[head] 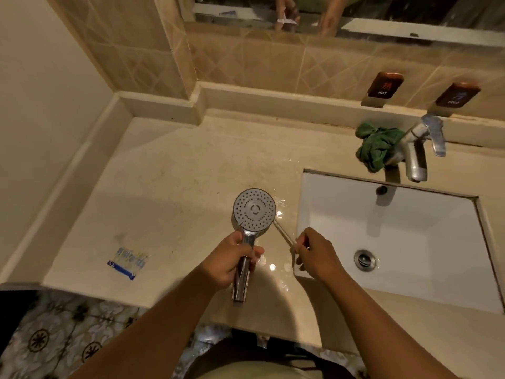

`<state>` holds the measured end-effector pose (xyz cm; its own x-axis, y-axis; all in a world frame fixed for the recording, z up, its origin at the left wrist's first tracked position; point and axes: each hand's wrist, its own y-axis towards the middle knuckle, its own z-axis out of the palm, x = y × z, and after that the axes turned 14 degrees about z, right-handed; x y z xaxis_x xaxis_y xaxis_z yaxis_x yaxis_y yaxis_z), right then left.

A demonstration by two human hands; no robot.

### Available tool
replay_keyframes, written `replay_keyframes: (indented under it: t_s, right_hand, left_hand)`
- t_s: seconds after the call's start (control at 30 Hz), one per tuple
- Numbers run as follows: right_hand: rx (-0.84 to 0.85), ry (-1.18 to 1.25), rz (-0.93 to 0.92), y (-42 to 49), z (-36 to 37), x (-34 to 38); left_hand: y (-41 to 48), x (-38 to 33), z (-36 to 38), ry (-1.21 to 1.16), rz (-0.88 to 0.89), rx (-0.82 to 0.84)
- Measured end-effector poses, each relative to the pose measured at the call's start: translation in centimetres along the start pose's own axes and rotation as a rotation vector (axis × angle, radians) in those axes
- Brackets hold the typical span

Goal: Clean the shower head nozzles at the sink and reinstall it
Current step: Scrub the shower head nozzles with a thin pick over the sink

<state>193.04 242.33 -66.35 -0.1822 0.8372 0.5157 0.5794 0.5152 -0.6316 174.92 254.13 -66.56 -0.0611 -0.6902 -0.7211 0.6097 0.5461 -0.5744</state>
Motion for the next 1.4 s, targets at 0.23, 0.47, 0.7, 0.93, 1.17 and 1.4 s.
replay_keyframes:
  t_s: [0.23,0.47,0.7,0.93,1.17,1.4]
  right_hand:
    - [-0.150,0.205,0.077,-0.1,-2.8,-0.8]
    - [-0.086,0.262,-0.107,-1.1,-4.6,1.2]
    - [-0.005,0.200,-0.147,-1.5,-4.5,2.6]
    - [-0.067,0.072,-0.141,-1.1,-4.1,3.3]
    - [-0.027,-0.019,-0.155,-1.7,-1.1,3.1]
    - [-0.074,-0.057,-0.134,-1.2,-1.3,2.4]
  left_hand:
    - [-0.2,-0.2,2.7,-0.040,0.013,0.022]
    - [-0.1,-1.1,4.4,0.052,0.006,0.003]
    - [-0.6,-1.3,4.6,0.221,0.104,-0.006]
    - [-0.8,-1.6,4.7,0.449,0.197,0.005]
    - [-0.4,-1.7,5.3,0.496,0.185,0.031]
    - [-0.3,-1.6,4.9,0.551,0.192,0.041]
